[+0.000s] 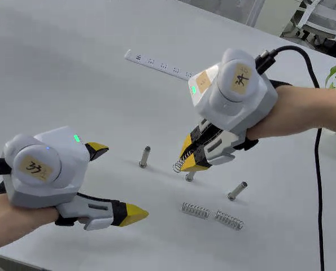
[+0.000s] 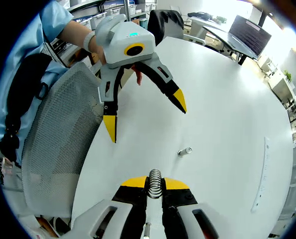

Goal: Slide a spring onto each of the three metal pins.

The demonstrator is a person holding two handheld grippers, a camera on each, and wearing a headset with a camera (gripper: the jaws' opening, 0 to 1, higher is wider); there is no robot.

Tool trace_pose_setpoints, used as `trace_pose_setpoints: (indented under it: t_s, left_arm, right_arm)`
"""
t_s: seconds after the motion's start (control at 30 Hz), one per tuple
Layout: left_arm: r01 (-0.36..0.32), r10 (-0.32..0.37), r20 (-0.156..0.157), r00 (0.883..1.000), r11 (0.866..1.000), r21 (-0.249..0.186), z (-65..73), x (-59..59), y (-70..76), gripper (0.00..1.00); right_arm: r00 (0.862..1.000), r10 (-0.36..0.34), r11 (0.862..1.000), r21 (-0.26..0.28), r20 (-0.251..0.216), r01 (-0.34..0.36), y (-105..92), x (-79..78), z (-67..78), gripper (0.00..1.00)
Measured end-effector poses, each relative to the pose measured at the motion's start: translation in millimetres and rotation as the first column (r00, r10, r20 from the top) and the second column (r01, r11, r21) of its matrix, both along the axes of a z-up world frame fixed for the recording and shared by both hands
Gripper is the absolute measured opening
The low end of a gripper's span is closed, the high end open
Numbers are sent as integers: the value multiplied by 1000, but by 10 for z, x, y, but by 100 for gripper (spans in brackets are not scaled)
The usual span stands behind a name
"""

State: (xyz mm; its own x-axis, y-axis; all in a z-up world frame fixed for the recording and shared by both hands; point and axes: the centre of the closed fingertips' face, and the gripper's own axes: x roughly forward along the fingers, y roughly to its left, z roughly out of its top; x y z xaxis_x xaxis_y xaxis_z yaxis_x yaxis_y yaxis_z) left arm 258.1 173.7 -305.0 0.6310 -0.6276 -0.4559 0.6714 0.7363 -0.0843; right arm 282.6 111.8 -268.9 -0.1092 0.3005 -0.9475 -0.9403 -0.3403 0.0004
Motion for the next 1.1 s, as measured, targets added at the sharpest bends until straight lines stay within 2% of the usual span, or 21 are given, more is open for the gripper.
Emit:
trace_pose_setpoints:
  t_s: [0.13, 0.27, 0.37, 0.57, 0.67, 0.87, 1.1]
  left_arm:
    - [-9, 9, -6, 1000, 1000, 1, -1, 31, -5, 99]
    - [-10, 10, -10, 1000, 1000, 5, -5, 57, 0, 99]
    - [-14, 14, -16, 1000, 1000, 4, -3, 67, 14, 99]
    - [-13, 14, -15, 1000, 1000, 13, -5, 83, 60, 99]
    - [-12, 12, -23, 1000, 1000, 22, -25, 78, 83, 99]
    - [-10, 11, -33, 999, 1000, 24, -53, 79, 106, 99]
    - [-19, 19, -42, 999, 1000, 15, -68, 91, 130, 98]
  right_arm:
    - [999, 31, 999, -22, 15, -30, 45, 65, 10, 7]
    - [998, 56, 998, -28, 24, -55, 126, 125, 34, 7]
    - [996, 79, 996, -39, 36, -77, 201, 227, 41, 7]
    - [993, 108, 993, -45, 42, -107, 355, 276, 55, 7]
    - [989, 135, 989, -62, 53, -131, 410, 286, 30, 7]
    - [989, 143, 988, -64, 36, -140, 537, 293, -69, 7]
    - [986, 160, 982, -104, 39, -155, 522, 281, -192, 7]
